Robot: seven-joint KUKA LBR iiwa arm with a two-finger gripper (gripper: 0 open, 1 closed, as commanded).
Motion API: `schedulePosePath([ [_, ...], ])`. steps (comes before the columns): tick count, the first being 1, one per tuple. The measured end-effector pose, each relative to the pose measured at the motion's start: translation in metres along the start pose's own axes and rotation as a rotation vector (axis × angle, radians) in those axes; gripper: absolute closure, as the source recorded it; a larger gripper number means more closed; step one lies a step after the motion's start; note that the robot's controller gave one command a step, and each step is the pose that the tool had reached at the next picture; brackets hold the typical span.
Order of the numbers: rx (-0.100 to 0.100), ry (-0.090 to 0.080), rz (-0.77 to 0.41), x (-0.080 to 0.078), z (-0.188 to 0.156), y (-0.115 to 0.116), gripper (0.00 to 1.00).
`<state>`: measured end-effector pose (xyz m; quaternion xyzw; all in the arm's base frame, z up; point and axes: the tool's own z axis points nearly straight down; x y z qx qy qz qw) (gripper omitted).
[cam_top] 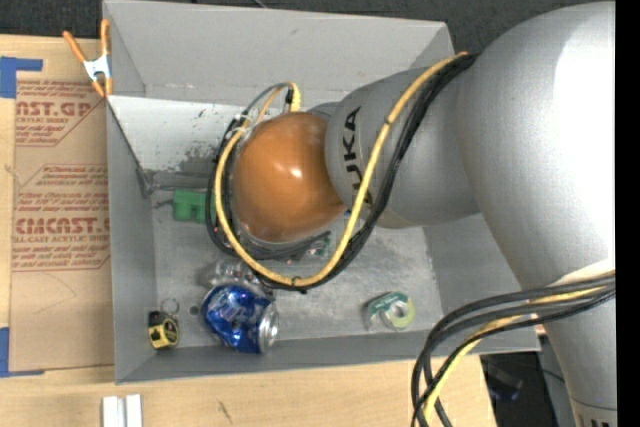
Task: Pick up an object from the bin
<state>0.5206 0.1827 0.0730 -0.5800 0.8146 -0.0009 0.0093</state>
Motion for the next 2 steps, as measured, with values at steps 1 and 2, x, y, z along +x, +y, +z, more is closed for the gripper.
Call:
schedulePosePath([
  [1, 0.000, 0.000, 0.000, 0.0000, 0.0000, 0.0000, 1.00],
  [2, 0.000, 0.000, 0.000, 0.0000, 0.0000, 0.0000, 1.00],
])
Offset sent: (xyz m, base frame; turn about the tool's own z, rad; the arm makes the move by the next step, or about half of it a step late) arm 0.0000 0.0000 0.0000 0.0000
